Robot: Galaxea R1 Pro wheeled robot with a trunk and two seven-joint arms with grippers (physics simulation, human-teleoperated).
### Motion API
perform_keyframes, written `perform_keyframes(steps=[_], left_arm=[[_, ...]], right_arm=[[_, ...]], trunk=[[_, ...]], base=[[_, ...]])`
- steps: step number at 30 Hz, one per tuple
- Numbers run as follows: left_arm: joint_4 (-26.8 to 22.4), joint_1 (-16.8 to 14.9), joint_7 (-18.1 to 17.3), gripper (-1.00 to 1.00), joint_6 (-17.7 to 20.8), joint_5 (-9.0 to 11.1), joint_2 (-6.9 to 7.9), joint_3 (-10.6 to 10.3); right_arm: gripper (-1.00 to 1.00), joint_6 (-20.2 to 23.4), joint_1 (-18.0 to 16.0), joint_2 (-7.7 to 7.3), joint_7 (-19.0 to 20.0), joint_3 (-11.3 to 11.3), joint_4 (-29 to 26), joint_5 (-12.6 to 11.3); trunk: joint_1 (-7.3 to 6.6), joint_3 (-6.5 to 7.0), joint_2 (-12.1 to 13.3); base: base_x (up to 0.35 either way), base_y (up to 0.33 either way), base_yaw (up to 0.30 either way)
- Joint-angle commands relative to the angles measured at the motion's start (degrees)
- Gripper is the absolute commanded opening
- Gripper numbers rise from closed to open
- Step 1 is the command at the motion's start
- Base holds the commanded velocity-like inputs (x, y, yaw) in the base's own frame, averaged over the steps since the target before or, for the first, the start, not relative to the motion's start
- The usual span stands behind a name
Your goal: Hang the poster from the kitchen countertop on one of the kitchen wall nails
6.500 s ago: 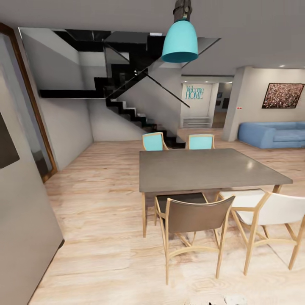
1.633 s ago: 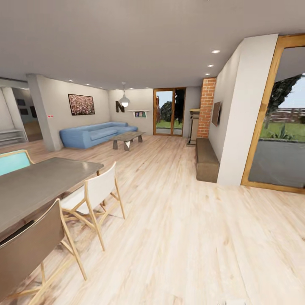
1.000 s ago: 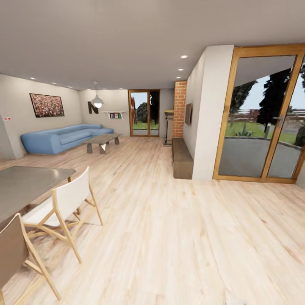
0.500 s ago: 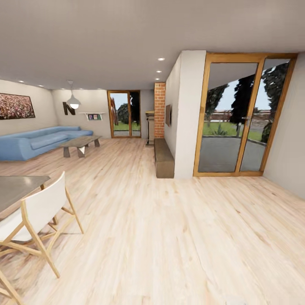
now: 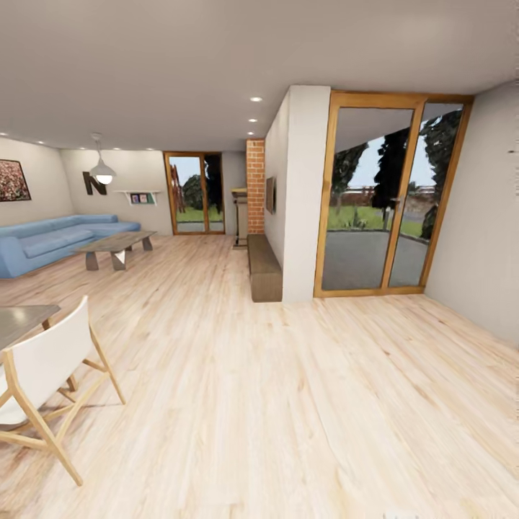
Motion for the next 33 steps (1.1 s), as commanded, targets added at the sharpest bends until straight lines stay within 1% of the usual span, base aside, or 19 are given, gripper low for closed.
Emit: perform_keyframes(steps=[1, 33], left_arm=[[-0.1, 0.0, 0.0, 1.00, -0.1, 0.0, -0.01, 0.0], [-0.1, 0.0, 0.0, 1.00, -0.1, 0.0, -0.01, 0.0]], right_arm=[[1.00, -0.2, 0.0, 0.01, 0.0, 0.0, 0.0, 0.0], [1.00, -0.2, 0.0, 0.07, 0.0, -0.1, 0.4, 0.1]], trunk=[[0.00, -0.13, 0.0], [0.00, -2.79, 0.0]], base=[[0.000, 0.000, -0.139], [0.000, 0.000, -0.149]])
